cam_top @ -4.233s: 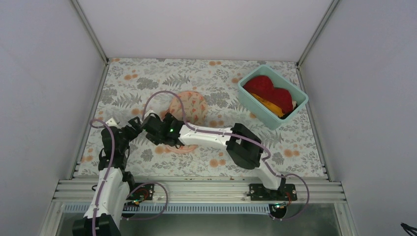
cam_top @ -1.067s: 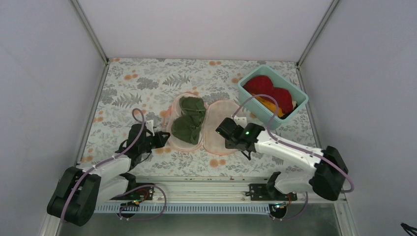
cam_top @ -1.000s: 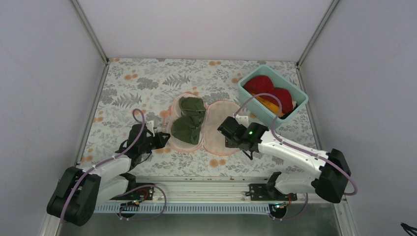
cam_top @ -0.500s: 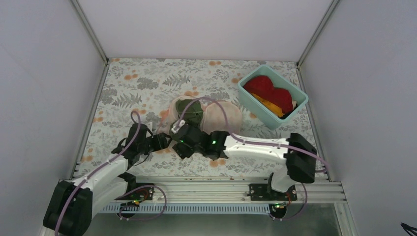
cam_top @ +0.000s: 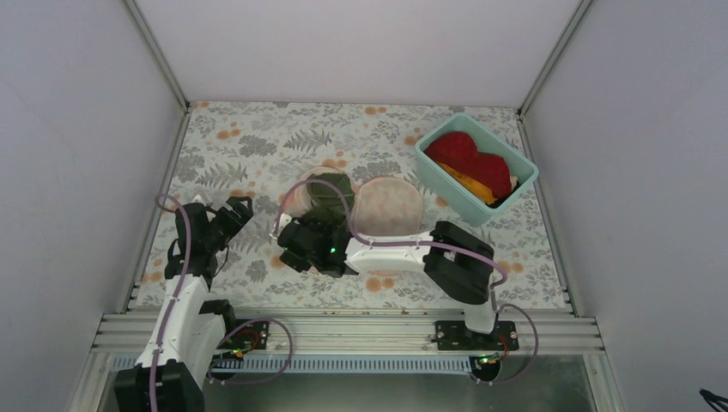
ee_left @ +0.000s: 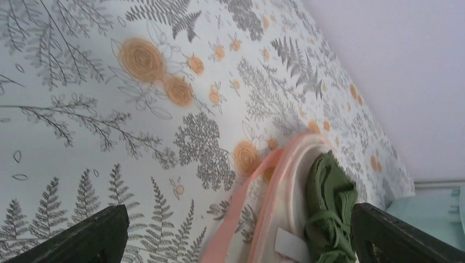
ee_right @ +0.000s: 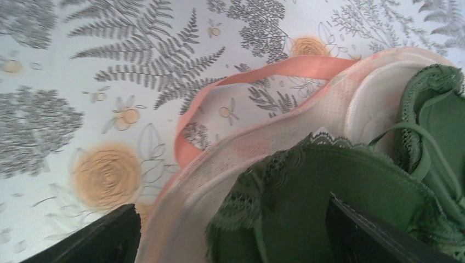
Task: Unzip the laundry bag and remove the bra
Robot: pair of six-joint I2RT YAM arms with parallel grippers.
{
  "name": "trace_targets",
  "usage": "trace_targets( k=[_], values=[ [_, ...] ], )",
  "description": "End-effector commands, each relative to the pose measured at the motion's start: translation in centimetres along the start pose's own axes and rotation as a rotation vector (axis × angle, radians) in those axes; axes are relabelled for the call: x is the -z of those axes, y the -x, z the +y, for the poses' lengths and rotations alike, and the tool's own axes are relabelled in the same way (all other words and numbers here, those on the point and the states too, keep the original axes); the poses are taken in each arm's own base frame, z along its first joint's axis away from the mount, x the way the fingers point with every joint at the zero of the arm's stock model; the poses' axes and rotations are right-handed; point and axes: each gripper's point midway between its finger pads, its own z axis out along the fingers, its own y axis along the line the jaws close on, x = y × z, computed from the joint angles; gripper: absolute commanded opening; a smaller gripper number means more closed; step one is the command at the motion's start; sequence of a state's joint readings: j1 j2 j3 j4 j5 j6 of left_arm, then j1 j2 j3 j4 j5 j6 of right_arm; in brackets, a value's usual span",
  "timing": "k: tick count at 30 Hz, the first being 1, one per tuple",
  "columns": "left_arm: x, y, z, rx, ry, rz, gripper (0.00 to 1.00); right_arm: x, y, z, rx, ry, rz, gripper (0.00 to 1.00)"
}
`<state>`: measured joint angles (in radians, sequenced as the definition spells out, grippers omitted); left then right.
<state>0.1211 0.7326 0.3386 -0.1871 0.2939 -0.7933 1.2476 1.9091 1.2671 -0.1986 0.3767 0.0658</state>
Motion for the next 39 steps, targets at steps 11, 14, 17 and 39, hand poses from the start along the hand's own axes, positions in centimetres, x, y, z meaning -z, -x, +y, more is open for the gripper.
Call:
trace_targets(
  k=[11,14,17,39],
  values=[
    [-0.1,2.3,-1.4,-0.018,-0.052,-0.059,1.0,-0.9,-1.8,-4.6,-0.035,-0.204,0.047,0.72],
    [-0.3,2.7,-2.3,-0.05,-0.09,-0.065,1.0,-1.2,-2.3,-5.1,-0.042,-0.215,0.061,0.6],
    [-0.4,3.2,-3.6,-0.13,-0.145,-0.077,0.95,-1.0,-2.5,-5.4,-0.052,-0.22,0.069,0.32],
    [-6.4,-8.3,-13.4,-2.429,-0.965,0.006,0.75,8.3,-4.9,-3.9,-0.136,0.31,-0.073,0.04]
  ],
)
